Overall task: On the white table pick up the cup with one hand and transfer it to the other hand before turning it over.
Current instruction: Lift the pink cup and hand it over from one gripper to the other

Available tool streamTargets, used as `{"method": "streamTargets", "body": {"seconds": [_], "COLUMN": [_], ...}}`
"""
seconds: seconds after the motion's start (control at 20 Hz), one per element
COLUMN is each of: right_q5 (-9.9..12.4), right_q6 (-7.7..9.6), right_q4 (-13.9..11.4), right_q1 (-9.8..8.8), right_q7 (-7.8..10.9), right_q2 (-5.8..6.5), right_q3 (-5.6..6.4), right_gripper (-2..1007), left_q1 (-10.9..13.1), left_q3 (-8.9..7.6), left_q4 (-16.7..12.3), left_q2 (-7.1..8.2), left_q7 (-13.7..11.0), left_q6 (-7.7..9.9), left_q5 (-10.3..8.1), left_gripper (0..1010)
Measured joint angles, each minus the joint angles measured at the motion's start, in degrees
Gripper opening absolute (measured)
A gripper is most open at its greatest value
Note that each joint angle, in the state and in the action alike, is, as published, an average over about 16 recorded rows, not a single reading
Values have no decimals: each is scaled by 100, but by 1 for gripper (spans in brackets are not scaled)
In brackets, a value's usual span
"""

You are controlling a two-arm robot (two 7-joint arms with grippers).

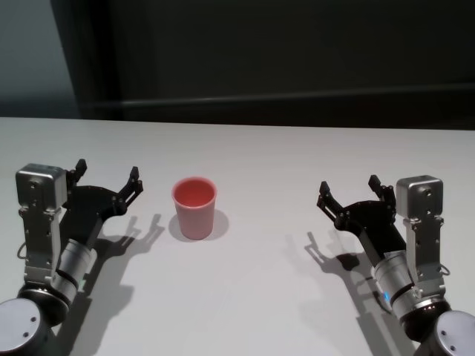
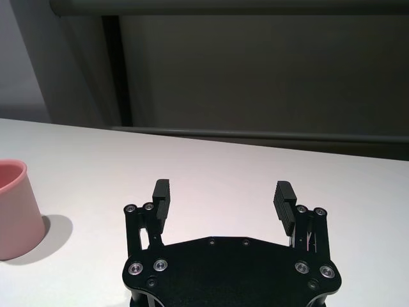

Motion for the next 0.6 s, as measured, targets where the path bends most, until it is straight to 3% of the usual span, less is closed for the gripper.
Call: {"method": "streamTargets", "body": {"seconds": [0.6], "right_q5": [0], "right_q6": [0], "right_q4": [0], "right_q1": [0], "right_q7": [0], "right_q2": [0], "right_q3": [0], "right_gripper": [1002], "left_q1": [0], "left_q3": [0], "left_q4": [0], "left_q2": [0], "left_q7": [0], "left_q6": [0], "left_q5": [0], "left_gripper": [1000]}}
